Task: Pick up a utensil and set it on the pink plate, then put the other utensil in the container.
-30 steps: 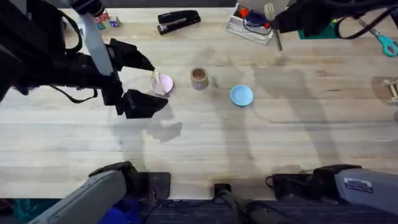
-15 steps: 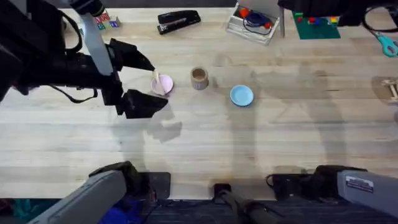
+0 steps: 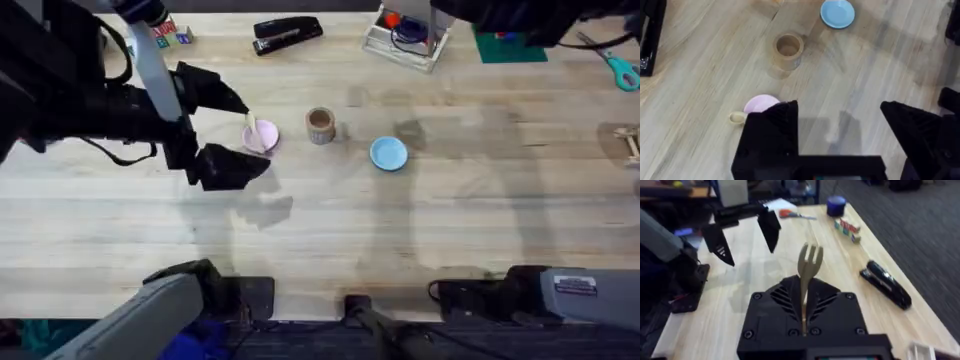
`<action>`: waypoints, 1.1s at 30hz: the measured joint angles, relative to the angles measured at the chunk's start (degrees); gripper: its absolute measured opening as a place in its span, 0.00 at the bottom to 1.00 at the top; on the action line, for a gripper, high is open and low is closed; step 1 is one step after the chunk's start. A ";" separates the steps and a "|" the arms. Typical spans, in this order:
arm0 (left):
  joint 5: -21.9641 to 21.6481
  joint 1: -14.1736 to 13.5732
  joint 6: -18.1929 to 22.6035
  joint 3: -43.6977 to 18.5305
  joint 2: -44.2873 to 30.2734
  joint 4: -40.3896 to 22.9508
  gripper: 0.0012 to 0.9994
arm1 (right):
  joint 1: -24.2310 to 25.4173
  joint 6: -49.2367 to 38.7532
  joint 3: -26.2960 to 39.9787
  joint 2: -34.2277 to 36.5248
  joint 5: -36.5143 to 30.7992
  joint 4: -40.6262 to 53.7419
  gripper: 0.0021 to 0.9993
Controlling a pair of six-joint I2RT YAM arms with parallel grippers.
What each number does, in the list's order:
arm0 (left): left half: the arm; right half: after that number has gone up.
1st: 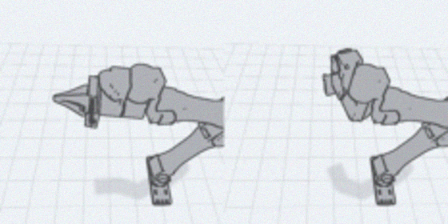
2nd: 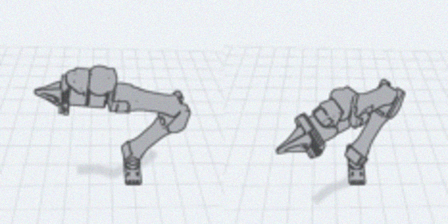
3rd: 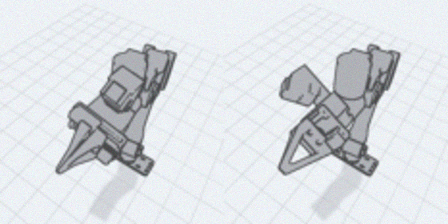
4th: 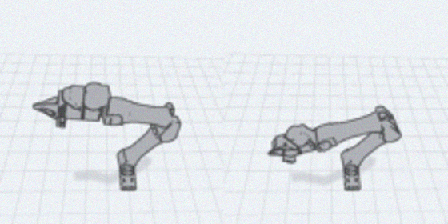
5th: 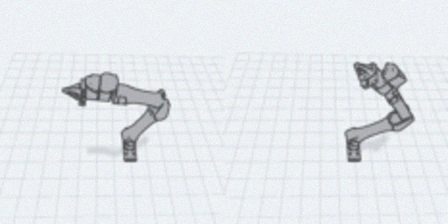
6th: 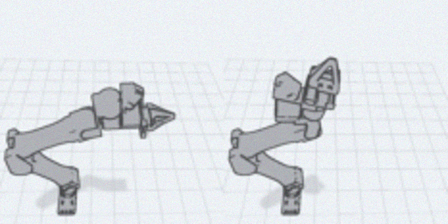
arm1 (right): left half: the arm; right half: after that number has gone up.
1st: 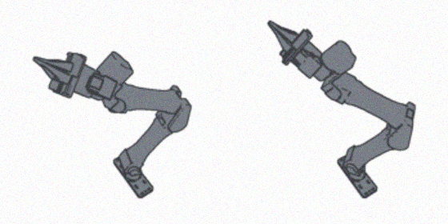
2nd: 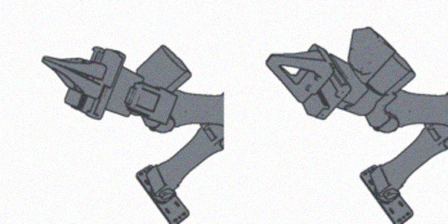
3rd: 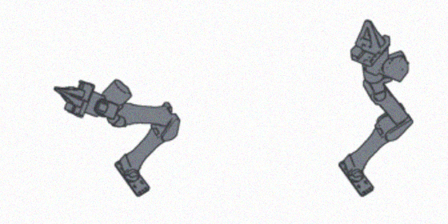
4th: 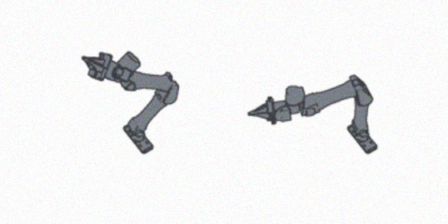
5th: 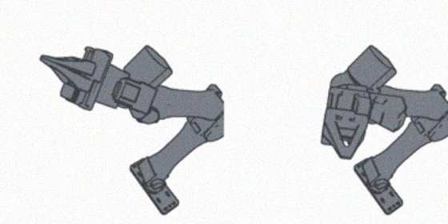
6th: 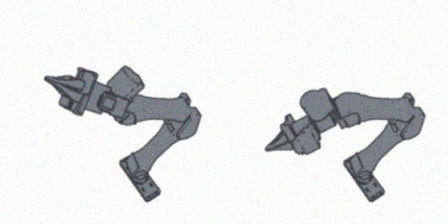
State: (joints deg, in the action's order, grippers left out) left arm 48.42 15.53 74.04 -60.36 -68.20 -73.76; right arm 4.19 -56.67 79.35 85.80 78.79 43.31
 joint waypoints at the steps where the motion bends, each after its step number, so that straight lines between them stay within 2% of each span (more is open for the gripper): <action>1: 0.00 0.00 0.00 0.00 0.01 0.00 1.00 | 0.00 -0.86 0.00 0.59 1.06 0.02 0.03; 8: 0.00 0.00 0.00 0.00 0.02 0.00 1.00 | -0.39 -3.44 0.00 4.76 4.60 -0.02 0.03; 26: 0.00 0.00 0.13 0.00 0.02 0.00 1.00 | -6.65 -14.93 0.00 11.98 3.97 -0.15 0.03; 33: 0.00 0.00 0.13 0.00 0.02 0.00 1.00 | -8.57 -16.72 0.00 14.03 3.95 -0.97 0.03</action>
State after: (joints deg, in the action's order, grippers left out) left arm 48.42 15.53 74.17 -60.36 -68.18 -73.76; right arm -4.39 -73.39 79.35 99.84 82.74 42.34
